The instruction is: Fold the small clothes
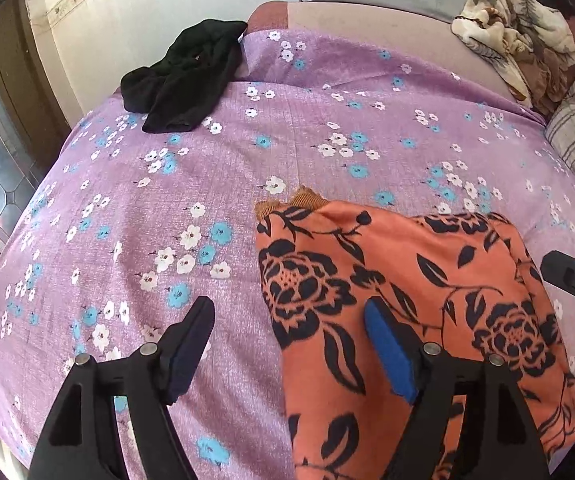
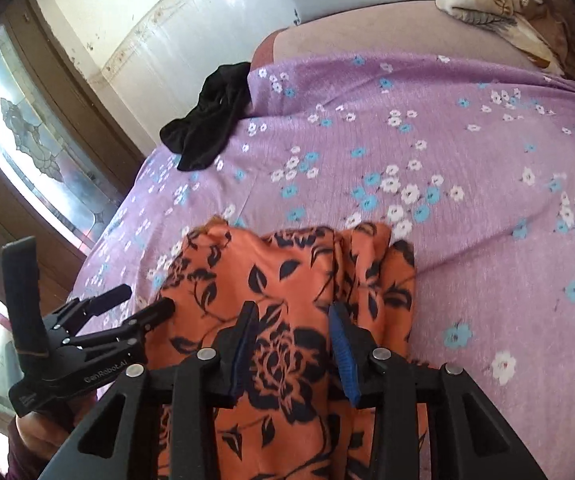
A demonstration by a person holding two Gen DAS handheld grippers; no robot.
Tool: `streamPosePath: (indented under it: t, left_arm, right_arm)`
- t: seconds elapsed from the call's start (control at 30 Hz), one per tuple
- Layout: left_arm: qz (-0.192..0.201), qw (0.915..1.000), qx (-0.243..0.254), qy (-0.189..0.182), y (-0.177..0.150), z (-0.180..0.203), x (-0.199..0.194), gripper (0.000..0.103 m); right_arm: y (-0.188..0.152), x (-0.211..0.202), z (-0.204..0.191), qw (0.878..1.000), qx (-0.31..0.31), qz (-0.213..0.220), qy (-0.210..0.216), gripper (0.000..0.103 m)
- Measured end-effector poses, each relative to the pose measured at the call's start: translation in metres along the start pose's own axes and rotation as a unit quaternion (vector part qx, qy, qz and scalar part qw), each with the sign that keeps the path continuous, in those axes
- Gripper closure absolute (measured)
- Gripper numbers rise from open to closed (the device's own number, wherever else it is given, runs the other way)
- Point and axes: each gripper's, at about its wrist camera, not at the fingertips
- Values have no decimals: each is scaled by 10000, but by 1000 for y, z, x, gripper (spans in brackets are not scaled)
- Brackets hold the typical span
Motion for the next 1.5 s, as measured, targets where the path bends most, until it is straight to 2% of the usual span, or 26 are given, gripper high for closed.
streamPosePath:
  t: [0.13, 0.23, 0.33, 0.4, 0.5, 0.67, 0.8, 0.97, 1.1, 1.17, 1.33, 1.5]
  left_arm:
    - [-317, 9992, -223, 23, 14, -5, 32, 24]
    - [-697, 9970, -344, 11, 10, -9, 55, 24]
    - [-672, 9970, -395, -21, 8, -13, 55, 21]
    - [-679, 9967, -448, 14, 6, -16, 56, 16]
    - [-631, 9961, -617, -58, 5, -21, 50, 16]
    - [-319, 9989, -353, 46, -2, -14, 21, 17]
    - [-151, 9997, -179, -57, -21, -8, -12, 17]
    - [-233, 9997, -72, -5, -57, -1, -30, 16]
    - [-163, 9996, -234, -91, -90, -2, -37, 14]
    - [-80, 9997, -227, 20, -99, 2, -37, 11]
    - [163, 9990, 203, 357, -110, 16, -47, 11]
    - [213, 9989, 150, 390, -115, 18, -51, 10]
  right_arm:
    - [18, 22, 22, 9983, 529, -221, 145, 62]
    - [22, 50, 35, 9971, 579, -484, -131, 62]
    - [18, 77, 53, 9914, 931, -919, -42, 60]
    - [19, 73, 50, 9923, 881, -863, -85, 60]
    - [19, 59, 38, 9958, 601, -635, -260, 60]
    - [10, 18, 17, 9998, 199, -97, 21, 60]
    - [-7, -5, -3, 9993, -60, -115, 347, 60]
    - [-42, -1, -23, 9978, -320, -574, 107, 60]
    - [-73, 4, -14, 9955, -307, -838, -321, 60]
    - [-79, -1, -11, 9965, -268, -704, -358, 61]
    - [-96, -15, -11, 9966, -443, -386, -584, 61]
    - [-108, -26, -7, 9958, -543, -241, -690, 61]
Point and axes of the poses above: each gripper's, at about its wrist camera, not at the fingertips, and x roughly the way its jaws point, z to its right, y to its top, and after that the axes turned 5 degrees about -y, right-handed
